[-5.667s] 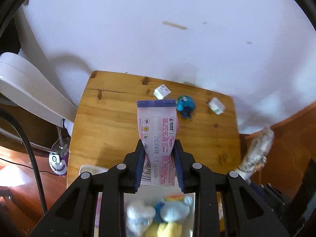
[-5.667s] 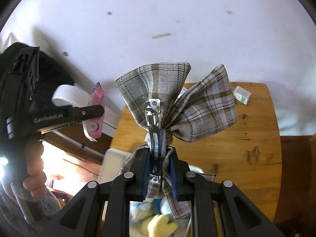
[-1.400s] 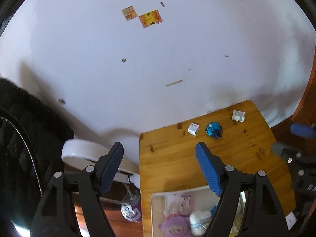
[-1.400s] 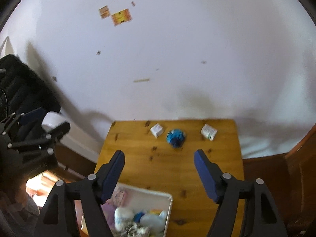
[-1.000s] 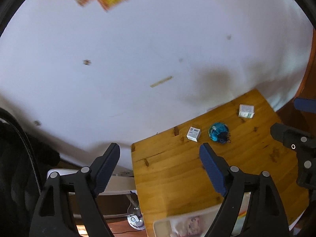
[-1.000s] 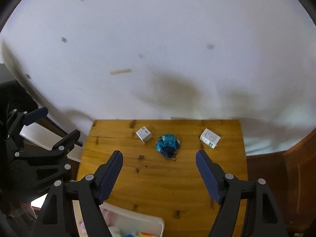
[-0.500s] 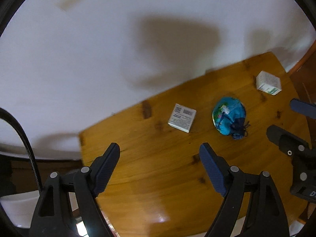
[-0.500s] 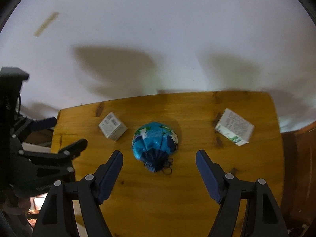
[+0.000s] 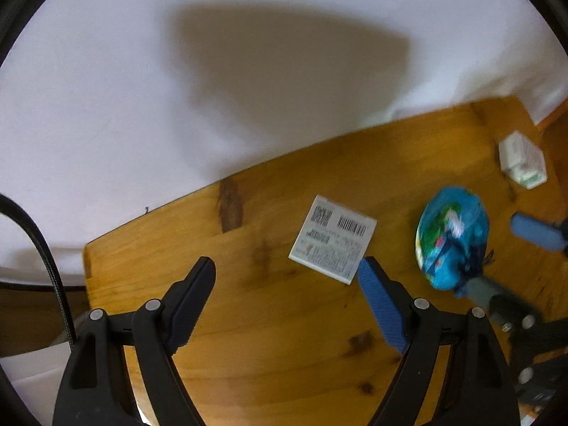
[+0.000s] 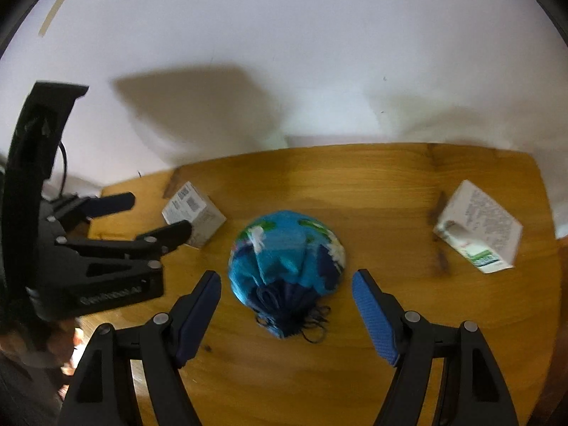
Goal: Organize objects
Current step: 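Grasp the white barcode box with the left tool while the right tool grasps the blue pouch, then carry the white box with the left tool while the right tool carries the pouch over the tray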
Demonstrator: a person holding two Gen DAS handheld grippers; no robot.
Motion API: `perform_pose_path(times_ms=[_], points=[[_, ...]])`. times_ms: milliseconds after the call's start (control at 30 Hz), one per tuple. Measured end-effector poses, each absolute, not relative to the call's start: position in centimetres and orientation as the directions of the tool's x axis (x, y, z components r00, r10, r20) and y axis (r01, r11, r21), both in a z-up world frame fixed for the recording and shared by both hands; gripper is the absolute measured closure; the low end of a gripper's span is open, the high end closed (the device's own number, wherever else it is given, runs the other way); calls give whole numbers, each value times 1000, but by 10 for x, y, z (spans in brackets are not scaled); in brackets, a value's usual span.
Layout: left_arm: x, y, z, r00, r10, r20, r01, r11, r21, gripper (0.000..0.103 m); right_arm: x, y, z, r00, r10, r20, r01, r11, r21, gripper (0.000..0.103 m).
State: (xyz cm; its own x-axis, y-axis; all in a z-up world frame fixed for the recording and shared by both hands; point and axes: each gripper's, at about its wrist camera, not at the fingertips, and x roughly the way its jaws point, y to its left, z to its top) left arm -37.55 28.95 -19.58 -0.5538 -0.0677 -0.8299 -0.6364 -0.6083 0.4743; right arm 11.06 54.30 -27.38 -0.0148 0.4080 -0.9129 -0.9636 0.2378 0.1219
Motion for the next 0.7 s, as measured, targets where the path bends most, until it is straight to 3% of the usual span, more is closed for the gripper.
perform_pose_path(times_ms=[433, 467, 600, 700], points=[[-371, 303, -213, -572, -37, -820, -612, -646, 456, 19, 106, 554, -293, 48, 394, -918, -977, 212, 40, 26], [-370, 303, -215, -573, -41, -818, -606, -651, 457, 22, 107, 554, -295, 46, 388, -920, -976, 214, 41, 28], [-367, 300, -222, -534, -64, -843, -567, -712, 413, 54, 106, 551, -297, 40, 392, -919, -975, 218, 50, 34], [-366, 298, -223, -517, -49, -855, -564, -731, 383, 58, 104, 547, -296, 36, 399, -916, -976, 213, 54, 42]])
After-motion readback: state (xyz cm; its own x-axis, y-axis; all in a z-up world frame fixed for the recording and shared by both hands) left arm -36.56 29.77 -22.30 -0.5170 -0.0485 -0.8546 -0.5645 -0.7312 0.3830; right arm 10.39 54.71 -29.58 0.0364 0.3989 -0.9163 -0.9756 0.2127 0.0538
